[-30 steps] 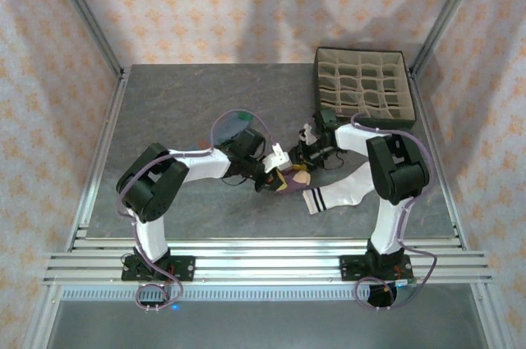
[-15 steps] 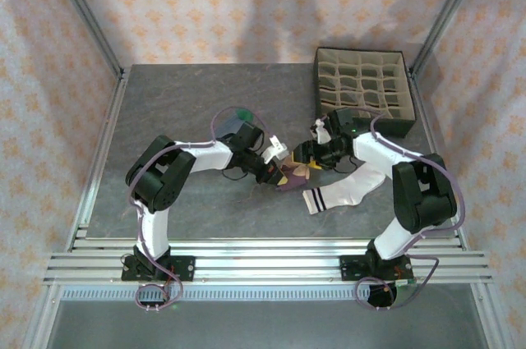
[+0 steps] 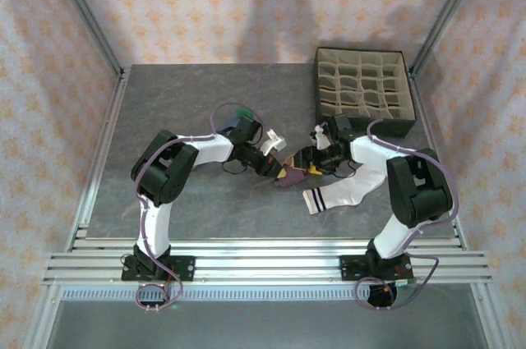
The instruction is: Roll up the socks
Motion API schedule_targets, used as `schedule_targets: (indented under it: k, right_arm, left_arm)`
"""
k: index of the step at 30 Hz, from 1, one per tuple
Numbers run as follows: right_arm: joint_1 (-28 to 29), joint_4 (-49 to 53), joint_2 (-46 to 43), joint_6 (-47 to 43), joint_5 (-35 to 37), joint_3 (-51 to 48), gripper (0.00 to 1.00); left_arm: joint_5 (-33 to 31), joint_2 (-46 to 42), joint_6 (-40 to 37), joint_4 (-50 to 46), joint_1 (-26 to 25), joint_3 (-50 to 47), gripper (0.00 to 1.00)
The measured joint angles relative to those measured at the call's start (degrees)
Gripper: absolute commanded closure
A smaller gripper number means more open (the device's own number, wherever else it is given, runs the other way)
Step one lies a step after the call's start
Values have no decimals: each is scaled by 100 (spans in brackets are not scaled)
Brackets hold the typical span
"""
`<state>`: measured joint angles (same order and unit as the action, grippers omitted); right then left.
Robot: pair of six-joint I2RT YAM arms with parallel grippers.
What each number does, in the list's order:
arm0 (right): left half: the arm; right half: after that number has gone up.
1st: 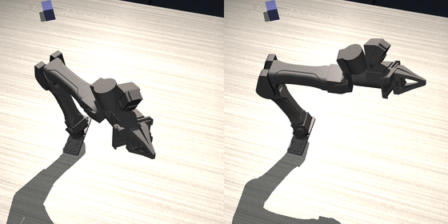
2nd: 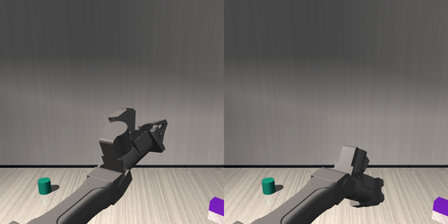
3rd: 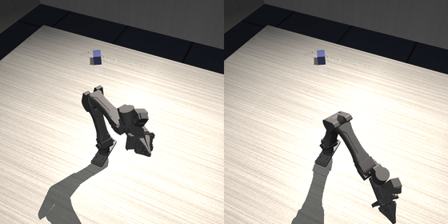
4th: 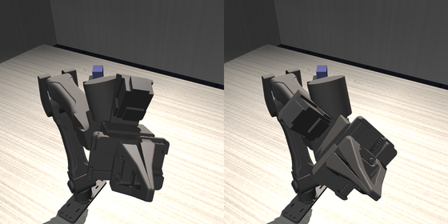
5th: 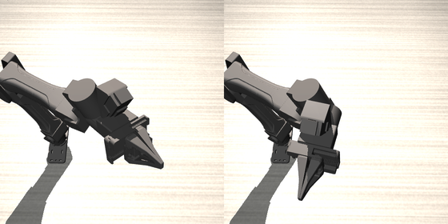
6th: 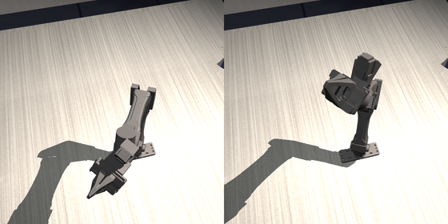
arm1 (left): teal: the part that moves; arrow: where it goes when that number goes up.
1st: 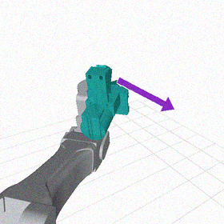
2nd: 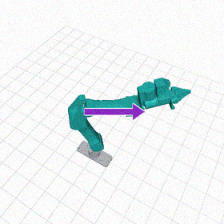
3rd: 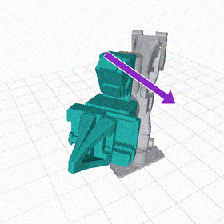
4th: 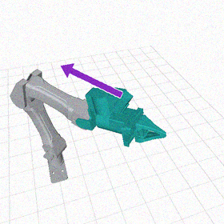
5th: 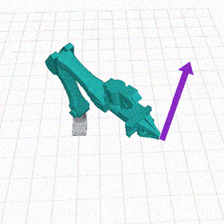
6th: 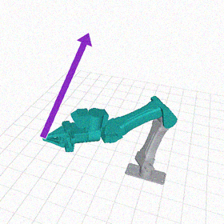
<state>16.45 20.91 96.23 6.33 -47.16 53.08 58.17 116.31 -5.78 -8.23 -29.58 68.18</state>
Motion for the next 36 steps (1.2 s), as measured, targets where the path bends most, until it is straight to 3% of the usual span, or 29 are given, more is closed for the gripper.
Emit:
schedule_targets:
  k: [10,15,20,25,30,36]
  right_arm:
    - [122,-142,210,-2,-79,28,39]
    - [251,-85,404,61,48,227,71]
    - [299,142,553,160,190,509,84]
    - [310,275,678,291,212,647,88]
    - [310,393,752,354,219,748,88]
    - [310,647,916,354,188,970,88]
  left_arm:
    - [-28,83,22,-315,35,208,99]
    - [-168,31,9,-232,33,133,80]
    - [-684,-457,-195,140,28,-424,66]
    - [-1261,-1298,-629,487,31,-1268,62]
    - [-1902,-2184,-1187,1390,-79,-2256,51]
    - [-3042,-2608,-2155,2533,-896,-2983,41]
